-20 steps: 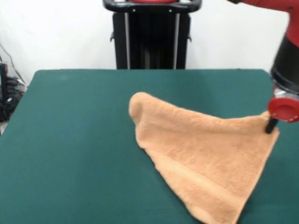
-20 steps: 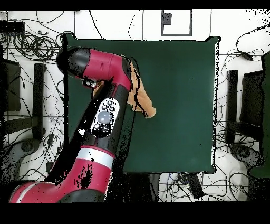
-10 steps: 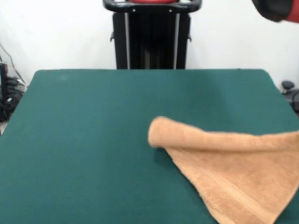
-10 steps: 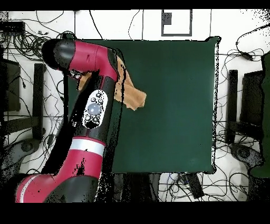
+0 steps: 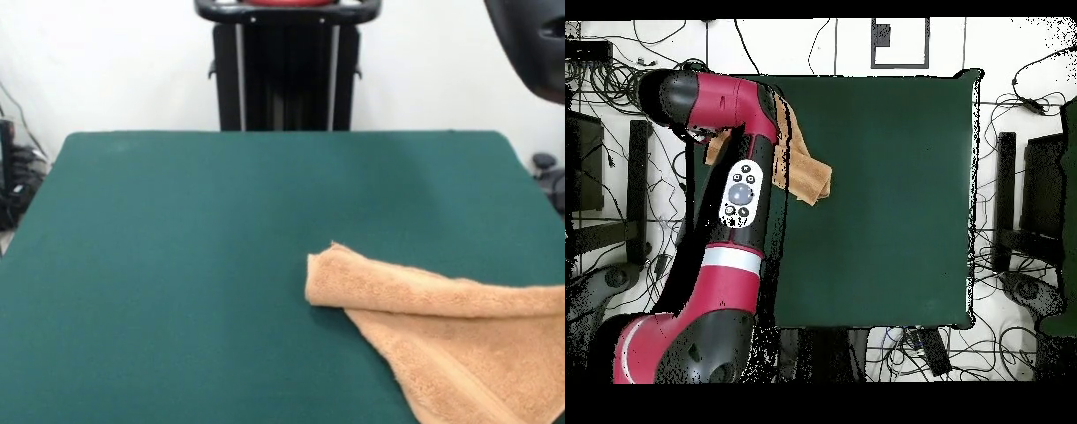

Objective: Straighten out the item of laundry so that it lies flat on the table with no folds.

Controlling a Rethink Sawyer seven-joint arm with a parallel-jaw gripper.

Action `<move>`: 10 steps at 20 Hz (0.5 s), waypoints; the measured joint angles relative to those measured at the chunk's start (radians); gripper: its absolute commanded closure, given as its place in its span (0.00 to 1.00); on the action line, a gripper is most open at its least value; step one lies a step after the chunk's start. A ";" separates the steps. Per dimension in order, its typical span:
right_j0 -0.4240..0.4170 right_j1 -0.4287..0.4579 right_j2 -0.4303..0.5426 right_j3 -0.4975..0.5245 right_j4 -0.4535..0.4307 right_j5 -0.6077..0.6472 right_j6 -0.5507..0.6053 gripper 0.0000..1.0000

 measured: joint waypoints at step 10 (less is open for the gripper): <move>0.014 -0.146 0.053 0.262 -0.004 -0.114 -0.021 1.00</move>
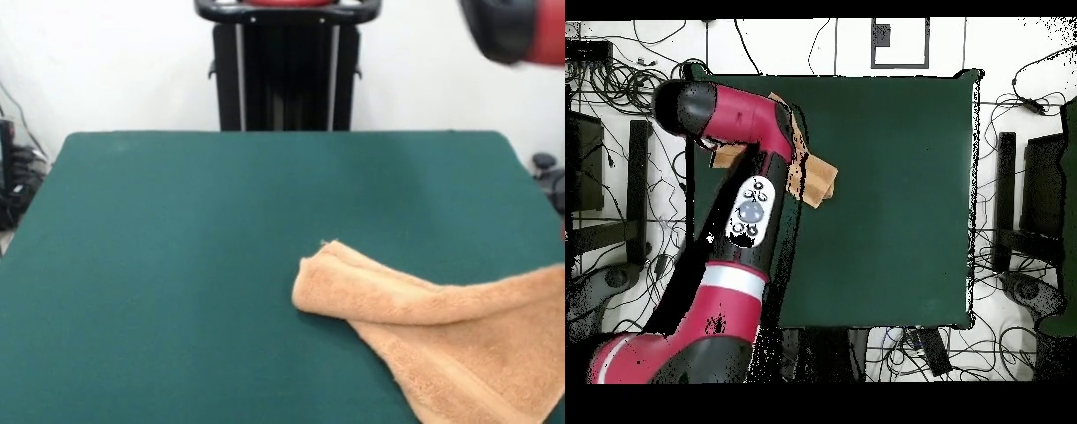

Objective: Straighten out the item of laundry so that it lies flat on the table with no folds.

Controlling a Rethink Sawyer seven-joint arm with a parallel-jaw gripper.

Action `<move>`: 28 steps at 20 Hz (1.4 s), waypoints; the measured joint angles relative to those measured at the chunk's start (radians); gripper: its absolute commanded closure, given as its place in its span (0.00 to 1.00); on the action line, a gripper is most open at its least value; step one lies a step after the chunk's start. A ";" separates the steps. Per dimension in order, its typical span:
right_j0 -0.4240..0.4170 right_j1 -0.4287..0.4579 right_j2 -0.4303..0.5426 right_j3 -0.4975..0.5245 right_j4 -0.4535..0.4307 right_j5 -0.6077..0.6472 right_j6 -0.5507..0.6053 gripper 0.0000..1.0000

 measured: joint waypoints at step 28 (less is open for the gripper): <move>-0.847 -0.609 0.437 0.945 -0.643 -0.549 -1.129 1.00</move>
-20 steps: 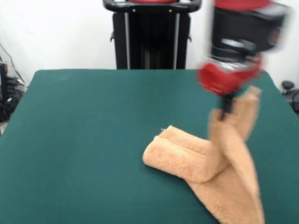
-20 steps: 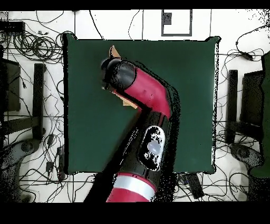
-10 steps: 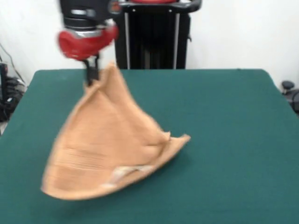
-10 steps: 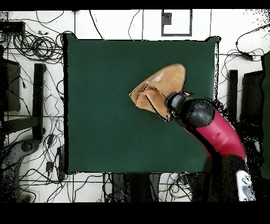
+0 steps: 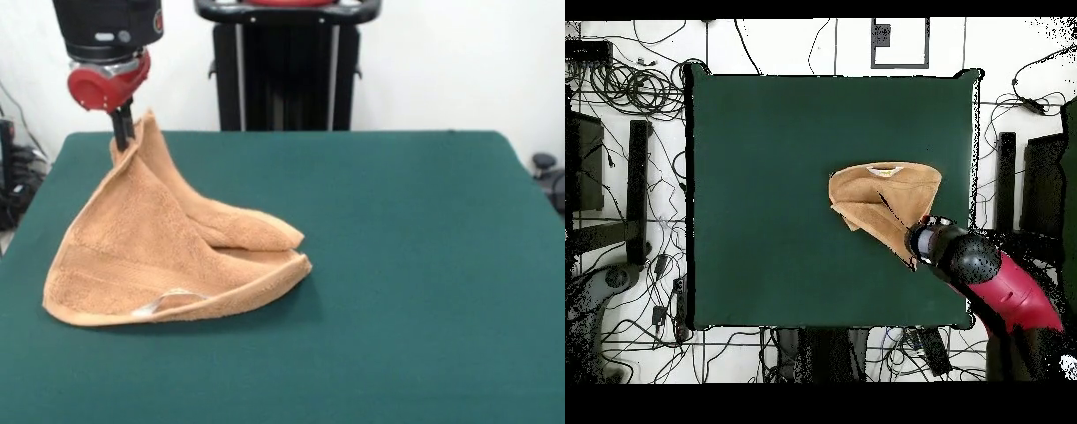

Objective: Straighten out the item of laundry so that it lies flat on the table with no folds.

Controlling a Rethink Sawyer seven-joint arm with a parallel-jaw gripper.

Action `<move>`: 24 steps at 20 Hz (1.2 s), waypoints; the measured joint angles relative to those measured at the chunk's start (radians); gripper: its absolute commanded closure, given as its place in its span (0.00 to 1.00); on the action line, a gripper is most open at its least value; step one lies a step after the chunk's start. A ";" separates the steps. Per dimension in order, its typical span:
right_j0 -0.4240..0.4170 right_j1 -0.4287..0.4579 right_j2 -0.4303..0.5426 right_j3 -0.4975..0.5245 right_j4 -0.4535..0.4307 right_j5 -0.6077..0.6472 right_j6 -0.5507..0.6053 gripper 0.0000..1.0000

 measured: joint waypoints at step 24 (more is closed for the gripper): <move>-0.344 0.127 0.327 0.019 -0.521 -0.096 -0.014 1.00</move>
